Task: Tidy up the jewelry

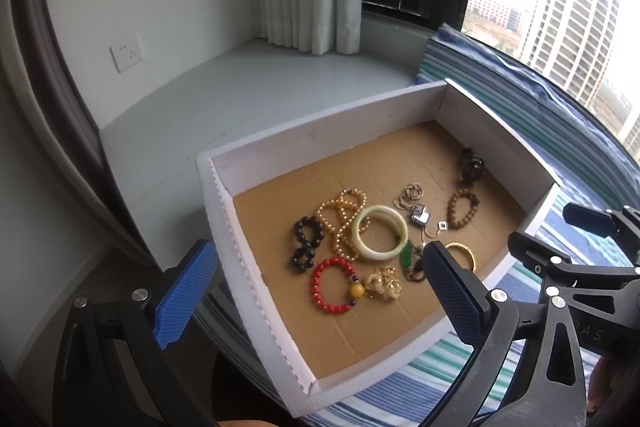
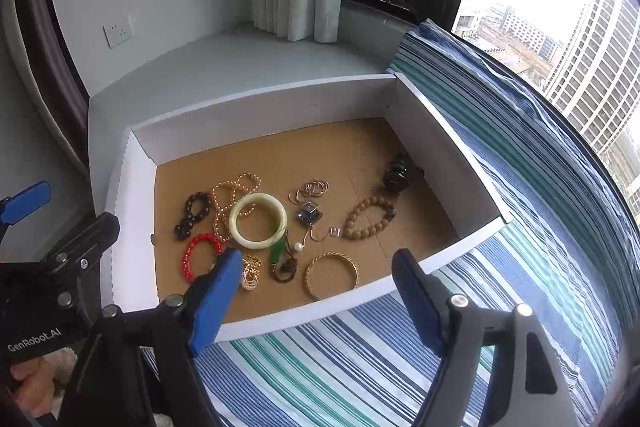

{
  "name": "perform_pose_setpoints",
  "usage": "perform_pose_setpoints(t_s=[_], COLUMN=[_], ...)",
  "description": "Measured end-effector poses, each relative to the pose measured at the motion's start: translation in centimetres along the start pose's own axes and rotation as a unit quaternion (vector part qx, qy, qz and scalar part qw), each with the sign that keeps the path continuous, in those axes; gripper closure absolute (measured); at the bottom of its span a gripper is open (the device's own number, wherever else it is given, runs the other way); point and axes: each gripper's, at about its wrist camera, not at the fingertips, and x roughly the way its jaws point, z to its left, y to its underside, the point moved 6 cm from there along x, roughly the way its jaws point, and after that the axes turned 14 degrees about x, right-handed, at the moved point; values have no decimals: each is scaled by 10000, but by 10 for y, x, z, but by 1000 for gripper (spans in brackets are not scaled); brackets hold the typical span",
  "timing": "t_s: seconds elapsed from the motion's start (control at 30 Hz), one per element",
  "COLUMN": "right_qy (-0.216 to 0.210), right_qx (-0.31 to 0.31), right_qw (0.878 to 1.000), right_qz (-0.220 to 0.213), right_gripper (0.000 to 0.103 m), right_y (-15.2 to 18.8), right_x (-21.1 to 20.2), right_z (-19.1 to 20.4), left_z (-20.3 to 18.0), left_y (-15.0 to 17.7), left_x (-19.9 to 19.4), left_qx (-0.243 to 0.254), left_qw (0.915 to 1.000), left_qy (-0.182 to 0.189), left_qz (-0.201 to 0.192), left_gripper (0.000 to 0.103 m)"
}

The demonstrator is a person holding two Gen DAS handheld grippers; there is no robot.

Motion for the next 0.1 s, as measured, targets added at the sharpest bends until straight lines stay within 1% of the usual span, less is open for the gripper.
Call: perform_pose_setpoints(t_s=[0.1], right_qy=[-21], right_qx=[31], right_qw=[10000], right_qz=[12], right_gripper=[24], right_y=[1], right_x=[0], right_z=[-2], left_z=[-1], left_y=[0], left_x=[-1], left_qx=[-31], left_qw=[10000], left_qy=[-37], left_qz=[-34], left_gripper=[1])
